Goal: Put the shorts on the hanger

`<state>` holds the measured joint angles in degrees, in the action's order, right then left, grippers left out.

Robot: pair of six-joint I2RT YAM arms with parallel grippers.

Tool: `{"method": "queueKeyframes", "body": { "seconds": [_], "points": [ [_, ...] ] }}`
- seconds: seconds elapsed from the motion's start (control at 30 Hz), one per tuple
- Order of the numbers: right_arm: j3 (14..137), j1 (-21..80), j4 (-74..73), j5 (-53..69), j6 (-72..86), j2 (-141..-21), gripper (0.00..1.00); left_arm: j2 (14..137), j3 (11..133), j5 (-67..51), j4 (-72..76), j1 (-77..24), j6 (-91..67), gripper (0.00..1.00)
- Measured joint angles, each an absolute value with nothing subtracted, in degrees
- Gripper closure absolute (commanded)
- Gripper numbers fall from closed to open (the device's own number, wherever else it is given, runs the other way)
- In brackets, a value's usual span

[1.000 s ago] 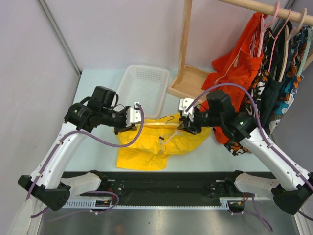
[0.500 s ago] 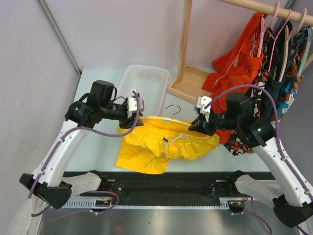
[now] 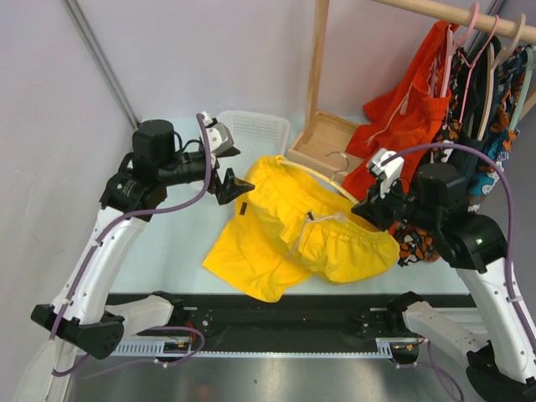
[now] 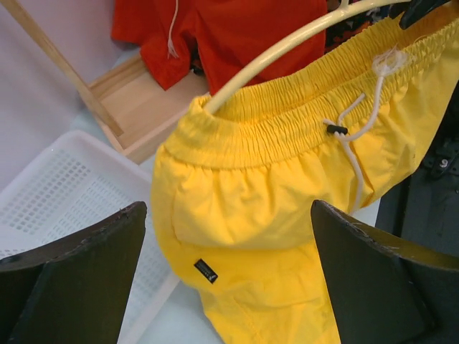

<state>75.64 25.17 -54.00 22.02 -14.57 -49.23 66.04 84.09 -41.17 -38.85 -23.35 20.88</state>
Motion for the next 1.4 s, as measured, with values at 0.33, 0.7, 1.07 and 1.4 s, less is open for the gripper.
{"method": "queueKeyframes", "body": {
  "seconds": [0.33,0.7,1.07,1.4],
  "points": [
    [85.93,20.12,-61.39,8.62,-5.91,-50.94,1.0,63.48,84.12,-40.62,-37.36,-23.22,19.03,0.0],
    [108.44,13.58,-61.87,-2.66,-0.47,-66.13,1.0,61.8,82.61,-40.64,-37.39,-23.22,19.05,0.0],
    [128.95,4.51,-59.22,-1.02,7.6,-83.64,1.0,59.44,78.87,-40.62,-36.49,-23.22,19.03,0.0],
    [132.09,3.95,-51.48,-0.67,10.15,-90.04,1.0,57.63,75.16,-40.66,-34.94,-23.22,19.0,0.0]
  ]
}}
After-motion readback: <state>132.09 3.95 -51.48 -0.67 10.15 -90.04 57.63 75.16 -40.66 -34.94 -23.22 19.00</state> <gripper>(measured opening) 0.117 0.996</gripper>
